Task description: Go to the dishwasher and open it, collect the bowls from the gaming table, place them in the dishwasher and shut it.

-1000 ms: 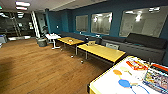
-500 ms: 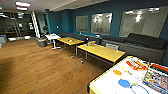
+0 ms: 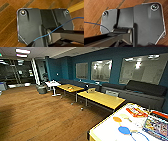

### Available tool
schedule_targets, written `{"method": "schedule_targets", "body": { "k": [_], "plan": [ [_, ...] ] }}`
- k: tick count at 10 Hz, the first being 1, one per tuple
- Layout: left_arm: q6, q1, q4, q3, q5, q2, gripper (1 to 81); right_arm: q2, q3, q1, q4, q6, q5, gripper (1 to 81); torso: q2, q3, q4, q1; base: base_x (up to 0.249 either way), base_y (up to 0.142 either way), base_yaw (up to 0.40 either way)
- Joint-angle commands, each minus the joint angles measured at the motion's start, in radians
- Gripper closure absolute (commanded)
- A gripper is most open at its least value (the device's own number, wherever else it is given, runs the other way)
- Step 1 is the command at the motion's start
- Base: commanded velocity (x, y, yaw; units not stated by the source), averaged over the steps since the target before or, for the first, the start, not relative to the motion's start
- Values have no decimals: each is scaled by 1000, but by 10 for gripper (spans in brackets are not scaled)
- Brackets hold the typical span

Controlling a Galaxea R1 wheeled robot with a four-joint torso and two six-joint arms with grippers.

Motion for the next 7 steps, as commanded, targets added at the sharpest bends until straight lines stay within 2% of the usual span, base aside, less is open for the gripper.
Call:
{"method": "schedule_targets", "body": {
  "k": [1, 7],
  "plan": [
    [1, -52, 11, 5, 54, -3, 10, 5, 6, 52, -7, -3, -43, 10, 0, 0, 0, 1, 0, 0, -180],
    [1, -52, 12, 5, 55, -2, 10, 5, 6, 52, -7, -3, -43, 10, 0, 0, 0, 1, 0, 0, -239]
  ]
}}
